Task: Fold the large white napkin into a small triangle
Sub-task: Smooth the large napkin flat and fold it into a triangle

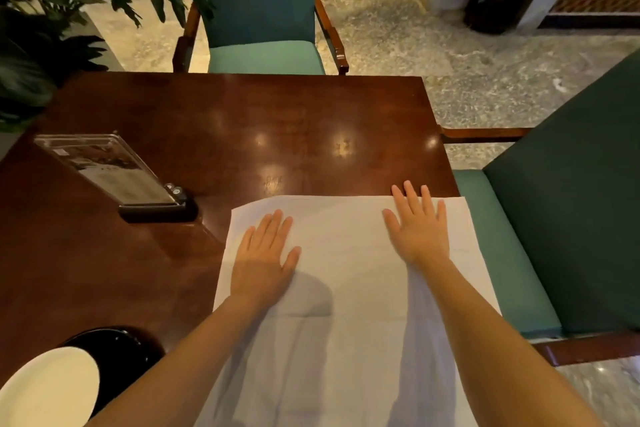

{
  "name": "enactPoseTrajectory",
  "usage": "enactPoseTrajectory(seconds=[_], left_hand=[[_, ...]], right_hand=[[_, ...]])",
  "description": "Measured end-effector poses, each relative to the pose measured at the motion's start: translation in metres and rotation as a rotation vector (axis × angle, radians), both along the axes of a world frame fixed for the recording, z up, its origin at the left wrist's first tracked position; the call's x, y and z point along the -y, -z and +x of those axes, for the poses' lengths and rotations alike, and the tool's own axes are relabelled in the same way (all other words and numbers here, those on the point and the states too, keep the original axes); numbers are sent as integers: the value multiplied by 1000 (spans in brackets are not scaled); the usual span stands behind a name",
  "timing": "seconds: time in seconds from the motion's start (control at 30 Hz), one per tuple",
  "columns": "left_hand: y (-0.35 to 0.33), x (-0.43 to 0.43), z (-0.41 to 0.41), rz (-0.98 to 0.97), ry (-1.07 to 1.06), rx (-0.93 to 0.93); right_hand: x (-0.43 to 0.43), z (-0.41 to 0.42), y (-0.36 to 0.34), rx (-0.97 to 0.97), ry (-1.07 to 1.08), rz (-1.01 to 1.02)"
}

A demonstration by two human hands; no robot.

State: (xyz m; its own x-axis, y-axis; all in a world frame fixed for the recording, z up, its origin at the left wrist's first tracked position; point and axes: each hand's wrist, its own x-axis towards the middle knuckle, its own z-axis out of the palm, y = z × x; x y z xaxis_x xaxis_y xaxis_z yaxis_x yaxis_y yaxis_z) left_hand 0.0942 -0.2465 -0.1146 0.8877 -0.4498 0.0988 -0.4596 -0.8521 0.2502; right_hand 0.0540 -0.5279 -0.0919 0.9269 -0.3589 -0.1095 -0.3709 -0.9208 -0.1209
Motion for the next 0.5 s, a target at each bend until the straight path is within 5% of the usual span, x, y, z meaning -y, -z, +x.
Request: enactPoseTrajectory(seconds=[0.13,0.27,0.5], left_hand=[[-24,-4,45,-43,-310,-71],[-42,-3,72,82,-278,-145],[-62,10,74,-40,-381,-59]], right_hand=[[0,0,0,0,-6,-9],[1,0,2,11,-7,-12],[-1,2,4,43,16,-21]])
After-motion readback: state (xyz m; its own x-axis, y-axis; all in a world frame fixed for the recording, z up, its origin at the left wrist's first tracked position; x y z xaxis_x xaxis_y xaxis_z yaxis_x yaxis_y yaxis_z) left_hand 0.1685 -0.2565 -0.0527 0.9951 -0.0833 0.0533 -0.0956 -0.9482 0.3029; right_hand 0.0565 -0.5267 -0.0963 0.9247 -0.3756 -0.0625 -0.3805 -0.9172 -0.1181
